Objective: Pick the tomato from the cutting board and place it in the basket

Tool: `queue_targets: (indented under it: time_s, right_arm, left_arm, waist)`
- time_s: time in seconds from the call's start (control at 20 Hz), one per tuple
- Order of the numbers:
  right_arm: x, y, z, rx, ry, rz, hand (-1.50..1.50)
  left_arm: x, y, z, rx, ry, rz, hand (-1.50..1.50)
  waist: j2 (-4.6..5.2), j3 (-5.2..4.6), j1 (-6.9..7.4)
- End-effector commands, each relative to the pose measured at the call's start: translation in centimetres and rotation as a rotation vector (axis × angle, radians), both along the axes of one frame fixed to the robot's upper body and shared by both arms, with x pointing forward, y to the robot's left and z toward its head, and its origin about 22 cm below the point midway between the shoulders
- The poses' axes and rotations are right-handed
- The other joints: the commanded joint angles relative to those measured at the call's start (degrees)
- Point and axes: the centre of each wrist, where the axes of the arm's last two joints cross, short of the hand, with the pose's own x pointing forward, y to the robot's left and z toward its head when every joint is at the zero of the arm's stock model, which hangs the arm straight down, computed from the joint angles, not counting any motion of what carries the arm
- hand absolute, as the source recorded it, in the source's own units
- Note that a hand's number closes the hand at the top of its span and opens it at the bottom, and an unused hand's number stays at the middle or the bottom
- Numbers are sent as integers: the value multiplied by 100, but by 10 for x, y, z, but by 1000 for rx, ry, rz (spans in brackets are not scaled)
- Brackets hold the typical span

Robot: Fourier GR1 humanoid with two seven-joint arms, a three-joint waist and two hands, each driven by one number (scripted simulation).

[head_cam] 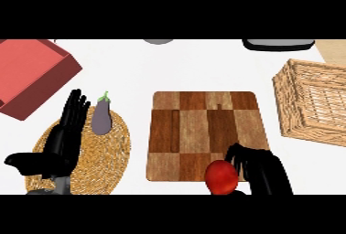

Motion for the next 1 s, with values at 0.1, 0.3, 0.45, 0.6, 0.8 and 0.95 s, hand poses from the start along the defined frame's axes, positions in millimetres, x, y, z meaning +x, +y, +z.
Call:
queue_targets:
  time_s: [0.1, 0.3, 0.45, 0.6, 0.8, 0.95]
  right_arm:
    - [-46, -18, 65, 162, -132, 3, 150]
    - [-63, -30, 109, 168, -144, -42, 150]
    - [-67, -37, 127, 181, -126, -90, 150]
    - [-65, -45, 128, 131, -100, -188, 150]
    - [-46, -74, 130, -32, -119, -266, 150]
    - [-26, -91, 137, -69, -116, -291, 150]
  left_arm:
    - [-12, -17, -9, -12, 7, 2, 0]
    - [-2, 11, 13, -1, -2, -2, 0]
    - [12, 6, 11, -11, -5, 4, 0]
    - [-6, -10, 5, -11, -9, -11, 0]
    - [-19, -8, 11, -8, -16, -8, 0]
    - [11, 5, 17, -13, -12, -10, 0]
  waist:
    - [7, 4, -10]
    - [22, 2, 53]
    - [29, -2, 15]
    - [18, 0, 26]
    - [16, 7, 53]
    - [33, 5, 48]
